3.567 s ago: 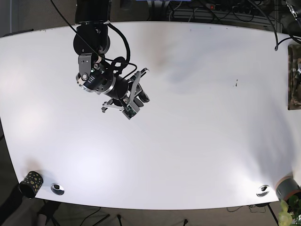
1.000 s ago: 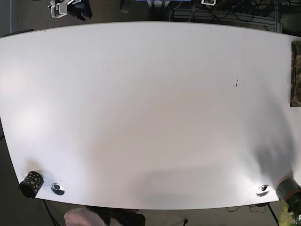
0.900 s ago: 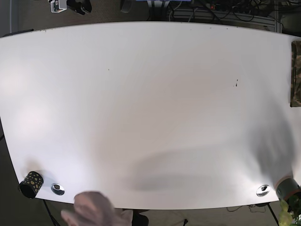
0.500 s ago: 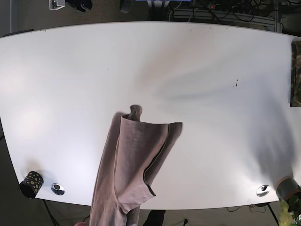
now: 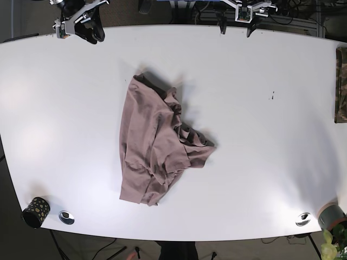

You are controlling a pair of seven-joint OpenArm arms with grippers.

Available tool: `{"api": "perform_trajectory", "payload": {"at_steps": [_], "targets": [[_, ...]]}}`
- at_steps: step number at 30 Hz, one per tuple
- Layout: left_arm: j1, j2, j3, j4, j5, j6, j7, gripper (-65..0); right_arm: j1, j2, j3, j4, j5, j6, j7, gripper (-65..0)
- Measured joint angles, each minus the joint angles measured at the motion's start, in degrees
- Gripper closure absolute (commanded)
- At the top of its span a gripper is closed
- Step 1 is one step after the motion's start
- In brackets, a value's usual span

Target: Fold the T-shirt properly

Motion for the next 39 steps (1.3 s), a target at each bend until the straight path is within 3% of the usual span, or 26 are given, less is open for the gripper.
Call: {"api": "perform_trajectory", "payload": {"at_steps": [4,8,11,16,21,26,32,39], "targets": [[-2.19,-0.02,-0.17,-0.02,0.00,0.11,-0.11,-45.0,3.87,0.00,-0.04,0.81,0.85,0.13,-3.56,-15.2],[-3.39,0.00,-0.17,-0.07,0.00,0.04,-0.09,-44.7,8.13,-0.07,-0.07,0.68,0.13,0.66,-8.59,-31.1],[-4.63,0.00,-0.17,-0.13,0.02,0.07,0.22,-44.6,12.48,0.00,-0.02,0.70,0.11,3.72,-12.76,-39.8],[-6.45,-0.04,-0.15,-0.13,0.02,0.04,7.63,-44.4,20.15,-0.13,-0.13,0.68,-0.04,4.42,-21.16,-40.0],[-8.20,0.00,-0.15,-0.15,0.02,0.02,9.44,-44.4,27.76,0.55,-4.81,0.31,-2.69,4.02,-27.12,-40.0],[-9.01,-0.04,-0.17,-0.17,0.02,0.11,11.23,-44.4,33.88,0.26,-13.62,0.33,-11.89,4.24,-28.94,-40.0],[-11.74,-0.02,-0.13,-0.24,0.02,0.04,14.25,-44.4,36.59,0.17,-23.28,0.31,-18.21,4.24,-28.79,-40.0],[-12.24,-0.04,-0.11,-0.24,0.02,0.07,15.76,-44.4,40.22,-0.15,-27.39,-6.12,-23.15,4.66,-28.59,-40.0]]}}
